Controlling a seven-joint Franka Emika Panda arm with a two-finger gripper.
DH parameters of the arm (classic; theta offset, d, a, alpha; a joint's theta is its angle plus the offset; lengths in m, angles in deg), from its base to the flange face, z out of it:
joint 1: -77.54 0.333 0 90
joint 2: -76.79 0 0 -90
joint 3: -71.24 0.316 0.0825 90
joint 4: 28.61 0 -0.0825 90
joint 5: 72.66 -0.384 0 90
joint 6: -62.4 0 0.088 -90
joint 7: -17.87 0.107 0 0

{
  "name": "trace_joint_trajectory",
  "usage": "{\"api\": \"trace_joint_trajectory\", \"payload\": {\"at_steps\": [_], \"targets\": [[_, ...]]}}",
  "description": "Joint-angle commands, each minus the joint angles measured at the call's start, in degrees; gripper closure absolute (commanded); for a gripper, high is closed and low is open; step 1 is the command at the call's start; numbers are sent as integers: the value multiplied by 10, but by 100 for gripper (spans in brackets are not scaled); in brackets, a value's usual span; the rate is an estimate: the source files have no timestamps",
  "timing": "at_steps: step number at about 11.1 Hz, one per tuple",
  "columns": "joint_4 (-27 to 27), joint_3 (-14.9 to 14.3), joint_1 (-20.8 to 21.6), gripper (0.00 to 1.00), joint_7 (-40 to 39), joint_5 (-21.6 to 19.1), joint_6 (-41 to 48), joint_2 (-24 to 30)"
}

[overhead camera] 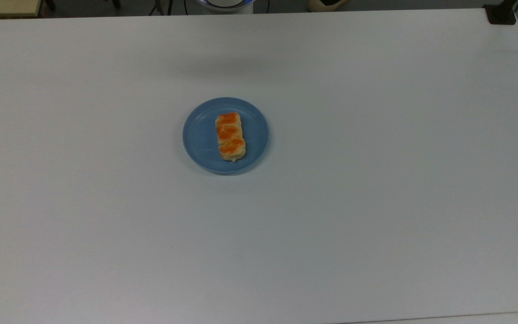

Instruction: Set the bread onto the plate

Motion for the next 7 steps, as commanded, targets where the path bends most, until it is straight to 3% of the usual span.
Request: {"api": "trace_joint_trajectory", "payload": {"at_steps": [1,7], "targets": [[-6,-14,13,0,-68,-2,-19,2],[1,-12,12,0,-64,-6,-38,0]]}}
